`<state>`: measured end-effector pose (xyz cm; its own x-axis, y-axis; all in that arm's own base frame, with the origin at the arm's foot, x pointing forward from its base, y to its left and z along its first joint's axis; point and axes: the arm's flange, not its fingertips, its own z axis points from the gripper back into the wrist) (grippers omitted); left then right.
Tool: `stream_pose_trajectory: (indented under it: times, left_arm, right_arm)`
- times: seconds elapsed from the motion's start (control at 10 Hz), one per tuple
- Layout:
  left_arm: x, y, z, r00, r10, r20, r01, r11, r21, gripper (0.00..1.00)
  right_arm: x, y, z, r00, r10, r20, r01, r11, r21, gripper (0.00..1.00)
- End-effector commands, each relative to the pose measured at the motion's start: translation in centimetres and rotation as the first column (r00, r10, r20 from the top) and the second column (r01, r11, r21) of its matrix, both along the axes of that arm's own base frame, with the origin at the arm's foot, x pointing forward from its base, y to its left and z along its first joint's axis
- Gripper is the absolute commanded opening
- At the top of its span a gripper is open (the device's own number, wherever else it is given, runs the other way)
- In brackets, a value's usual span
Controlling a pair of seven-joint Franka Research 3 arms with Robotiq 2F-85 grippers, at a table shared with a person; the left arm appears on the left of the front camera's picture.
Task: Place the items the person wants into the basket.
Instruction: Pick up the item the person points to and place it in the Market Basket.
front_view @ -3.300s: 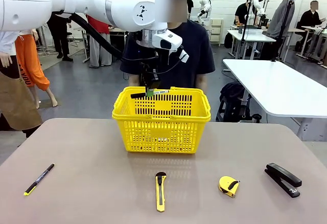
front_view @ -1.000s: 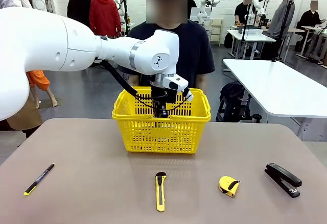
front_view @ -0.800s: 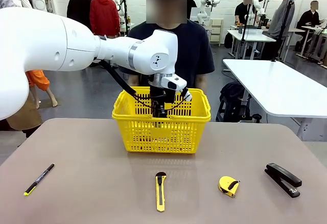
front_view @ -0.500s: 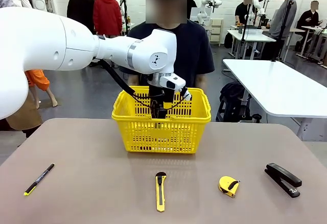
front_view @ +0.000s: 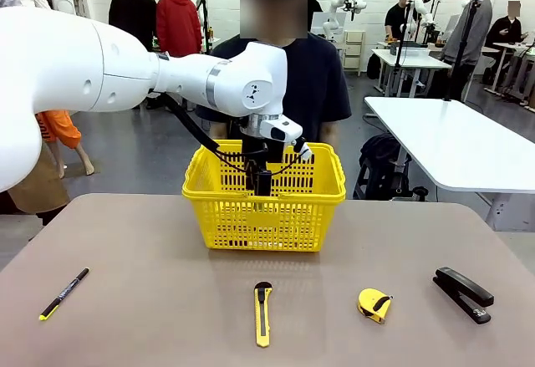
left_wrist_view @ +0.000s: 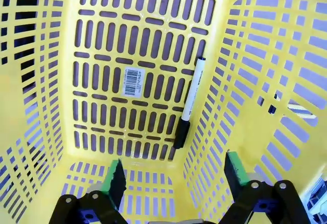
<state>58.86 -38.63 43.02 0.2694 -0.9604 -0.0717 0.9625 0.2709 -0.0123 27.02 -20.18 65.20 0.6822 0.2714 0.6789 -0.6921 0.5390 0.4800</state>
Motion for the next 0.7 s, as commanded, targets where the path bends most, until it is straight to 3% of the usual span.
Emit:
stream_pose_trajectory:
  times: [0.0, 0.2, 0.4, 0.6]
  left_arm:
    - [-0.6, 0.9, 2.4, 0.999, -0.013, -0.044, 0.013, 1.000, -0.013, 1.00]
    - [-2.7, 2.8, 7.3, 0.994, 0.058, -0.094, -0.059, 0.998, -0.002, 1.00]
    - [-6.9, 5.7, 12.1, 0.987, 0.131, -0.091, -0.128, 0.991, 0.038, 1.00]
    - [-10.2, 9.5, 14.3, 0.967, 0.230, -0.108, -0.224, 0.972, 0.073, 1.00]
  right_arm:
    - [0.1, 0.0, 0.1, 1.000, -0.005, 0.009, 0.005, 1.000, 0.010, 1.00]
    - [0.1, 0.0, 0.1, 1.000, -0.005, 0.009, 0.005, 1.000, 0.010, 1.00]
    - [0.1, 0.0, 0.1, 1.000, -0.005, 0.009, 0.005, 1.000, 0.010, 1.00]
    - [0.1, 0.0, 0.1, 1.000, -0.005, 0.009, 0.005, 1.000, 0.010, 1.00]
